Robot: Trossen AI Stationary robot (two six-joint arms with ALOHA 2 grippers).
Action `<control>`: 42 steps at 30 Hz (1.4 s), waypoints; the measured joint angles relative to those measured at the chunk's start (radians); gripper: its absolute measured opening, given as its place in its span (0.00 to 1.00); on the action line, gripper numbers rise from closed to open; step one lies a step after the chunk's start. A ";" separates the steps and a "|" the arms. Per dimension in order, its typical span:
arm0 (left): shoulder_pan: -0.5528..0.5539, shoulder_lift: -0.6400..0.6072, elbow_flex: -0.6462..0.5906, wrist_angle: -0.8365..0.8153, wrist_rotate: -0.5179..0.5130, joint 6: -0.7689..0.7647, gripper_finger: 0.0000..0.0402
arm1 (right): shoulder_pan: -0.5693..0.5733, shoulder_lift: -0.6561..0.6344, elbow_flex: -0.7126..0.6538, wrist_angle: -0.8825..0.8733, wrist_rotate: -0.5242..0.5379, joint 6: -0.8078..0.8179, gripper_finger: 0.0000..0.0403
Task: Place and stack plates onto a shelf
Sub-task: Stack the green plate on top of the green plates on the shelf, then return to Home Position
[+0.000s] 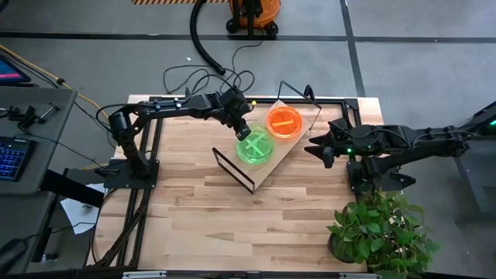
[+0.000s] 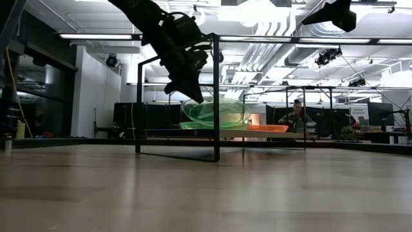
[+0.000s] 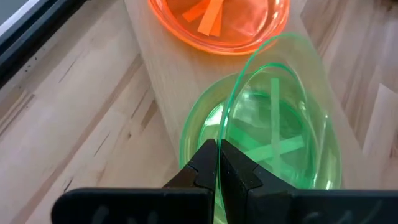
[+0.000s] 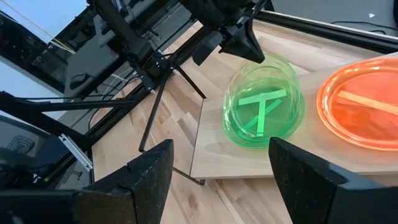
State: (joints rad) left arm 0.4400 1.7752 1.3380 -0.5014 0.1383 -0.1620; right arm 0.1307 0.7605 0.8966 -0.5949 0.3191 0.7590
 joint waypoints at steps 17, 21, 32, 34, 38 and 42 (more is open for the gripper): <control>-0.005 0.000 0.000 0.031 0.001 0.071 0.19 | 0.000 0.000 0.000 0.000 0.017 -0.017 0.61; 0.004 -0.008 0.007 0.032 0.004 0.037 0.29 | 0.000 -0.002 0.000 0.000 0.016 -0.027 0.61; 0.081 -0.140 0.116 0.031 0.132 -0.036 0.39 | 0.000 -0.041 0.000 0.008 0.016 -0.070 0.61; 0.082 -0.204 0.100 0.099 0.134 -0.038 0.37 | 0.000 -0.053 0.000 0.008 0.017 -0.079 0.61; 0.036 -0.369 -0.019 0.299 0.131 -0.038 0.29 | 0.000 -0.075 0.000 0.014 0.026 -0.071 0.61; -0.047 -0.547 -0.242 0.581 0.074 -0.046 0.13 | 0.000 -0.088 0.000 0.040 0.026 -0.072 0.61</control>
State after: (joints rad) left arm 0.3933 1.2284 1.0957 0.0798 0.2127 -0.2081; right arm 0.1307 0.6724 0.8963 -0.5553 0.3454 0.6869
